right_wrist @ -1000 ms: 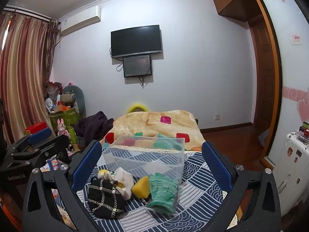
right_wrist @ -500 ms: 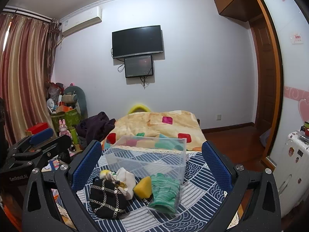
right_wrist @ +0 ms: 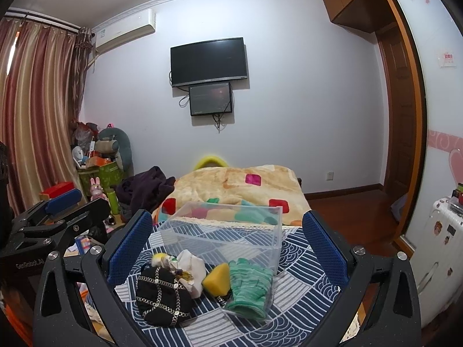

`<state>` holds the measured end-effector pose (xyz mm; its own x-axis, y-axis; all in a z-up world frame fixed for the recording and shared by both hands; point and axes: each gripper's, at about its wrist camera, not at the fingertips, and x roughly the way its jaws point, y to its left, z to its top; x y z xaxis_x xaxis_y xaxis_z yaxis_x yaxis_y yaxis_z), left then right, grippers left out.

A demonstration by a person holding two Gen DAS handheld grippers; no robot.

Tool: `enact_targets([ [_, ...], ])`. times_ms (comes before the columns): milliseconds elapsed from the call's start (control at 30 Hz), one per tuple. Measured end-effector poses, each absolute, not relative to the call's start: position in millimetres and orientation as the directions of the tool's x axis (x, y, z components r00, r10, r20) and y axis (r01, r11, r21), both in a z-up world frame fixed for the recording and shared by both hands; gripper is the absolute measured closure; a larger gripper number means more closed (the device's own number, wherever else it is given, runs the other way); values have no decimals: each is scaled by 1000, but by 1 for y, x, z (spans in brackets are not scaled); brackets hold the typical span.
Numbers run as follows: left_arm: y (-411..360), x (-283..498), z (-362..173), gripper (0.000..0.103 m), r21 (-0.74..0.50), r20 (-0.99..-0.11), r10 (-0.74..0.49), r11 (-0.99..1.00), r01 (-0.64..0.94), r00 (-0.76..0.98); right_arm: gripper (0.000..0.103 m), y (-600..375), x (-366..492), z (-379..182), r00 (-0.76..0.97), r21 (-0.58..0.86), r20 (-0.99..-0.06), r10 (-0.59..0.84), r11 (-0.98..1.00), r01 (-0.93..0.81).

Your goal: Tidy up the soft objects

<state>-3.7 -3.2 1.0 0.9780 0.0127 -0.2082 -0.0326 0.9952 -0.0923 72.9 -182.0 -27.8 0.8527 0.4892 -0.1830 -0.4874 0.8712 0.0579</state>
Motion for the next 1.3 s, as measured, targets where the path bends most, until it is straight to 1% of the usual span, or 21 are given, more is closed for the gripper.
enact_targets([
  [200, -2, -3, -1, 0, -95, -205, 25, 994, -45, 978, 0, -182, 73, -28, 852, 58, -185, 490, 871, -488],
  [333, 1, 2, -6, 0, -117, -227, 10, 992, -38, 974, 0, -182, 74, -30, 851, 61, -190, 489, 871, -487],
  [467, 4, 13, -18, 0, -113, -267, 38, 991, -71, 963, 0, -181, 80, -35, 849, 64, -211, 485, 873, -483],
  [667, 13, 32, -52, 0, -157, -384, -18, 986, -46, 923, 0, -182, 99, -55, 823, 92, -292, 487, 871, -483],
  [800, 18, 47, -85, 0, -185, -488, -36, 981, -62, 872, 0, -184, 115, -77, 806, 102, -370, 462, 882, -459],
  [933, 18, 61, -115, 0, -206, -578, -62, 976, -72, 814, 0, -193, 132, -102, 764, 149, -456, 457, 885, -441],
  [1133, 15, 75, -146, 0, -238, -643, -98, 968, -77, 759, 1, -202, 150, -129, 710, 204, -551, 439, 896, -395],
  [1167, 14, 76, -148, 0, -233, -647, -94, 969, -79, 757, 2, -203, 152, -131, 703, 212, -558, 440, 895, -392],
  [1300, 7, 78, -154, 0, -188, -646, -66, 979, -74, 760, 12, -202, 156, -139, 669, 232, -587, 456, 886, -401],
])
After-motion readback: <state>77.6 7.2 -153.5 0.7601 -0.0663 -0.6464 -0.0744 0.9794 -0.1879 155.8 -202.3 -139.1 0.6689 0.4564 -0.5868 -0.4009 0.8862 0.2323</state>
